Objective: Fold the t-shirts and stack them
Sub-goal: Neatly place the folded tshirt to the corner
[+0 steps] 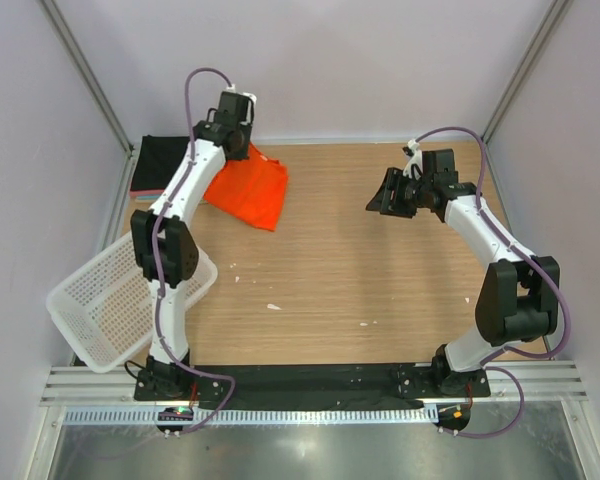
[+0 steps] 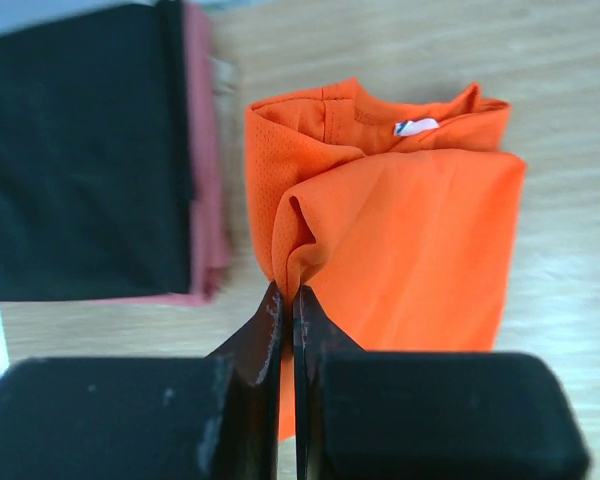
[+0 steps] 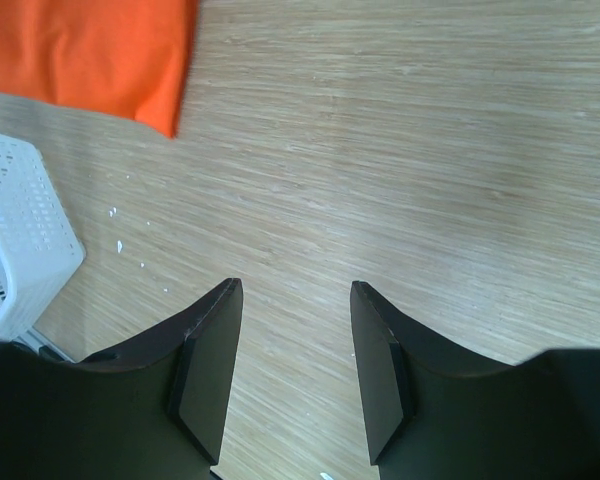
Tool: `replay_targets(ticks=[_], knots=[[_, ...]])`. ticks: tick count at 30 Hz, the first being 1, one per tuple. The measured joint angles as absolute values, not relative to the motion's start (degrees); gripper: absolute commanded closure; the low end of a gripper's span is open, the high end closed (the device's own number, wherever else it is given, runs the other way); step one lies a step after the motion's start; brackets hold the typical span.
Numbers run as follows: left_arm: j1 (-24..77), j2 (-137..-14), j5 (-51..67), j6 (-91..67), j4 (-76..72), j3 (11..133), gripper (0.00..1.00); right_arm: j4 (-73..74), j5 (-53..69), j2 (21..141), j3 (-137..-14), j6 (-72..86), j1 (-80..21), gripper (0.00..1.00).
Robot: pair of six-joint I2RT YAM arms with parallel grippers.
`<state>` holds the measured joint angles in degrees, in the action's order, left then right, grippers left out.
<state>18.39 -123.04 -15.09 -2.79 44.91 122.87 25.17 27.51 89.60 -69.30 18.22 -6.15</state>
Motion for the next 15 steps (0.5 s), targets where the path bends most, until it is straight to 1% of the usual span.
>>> replay_targets(ticks=[7, 15], knots=[[13.4, -123.1, -16.7, 3.8, 45.0, 126.7, 1.00, 23.8, 28.2, 89.6, -69.3, 18.8, -6.2, 0.46], [11.6, -124.1, -16.7, 11.6, 44.5, 133.1, 1.00, 22.7, 28.3, 90.3, -69.3, 19.3, -6.2, 0.46]])
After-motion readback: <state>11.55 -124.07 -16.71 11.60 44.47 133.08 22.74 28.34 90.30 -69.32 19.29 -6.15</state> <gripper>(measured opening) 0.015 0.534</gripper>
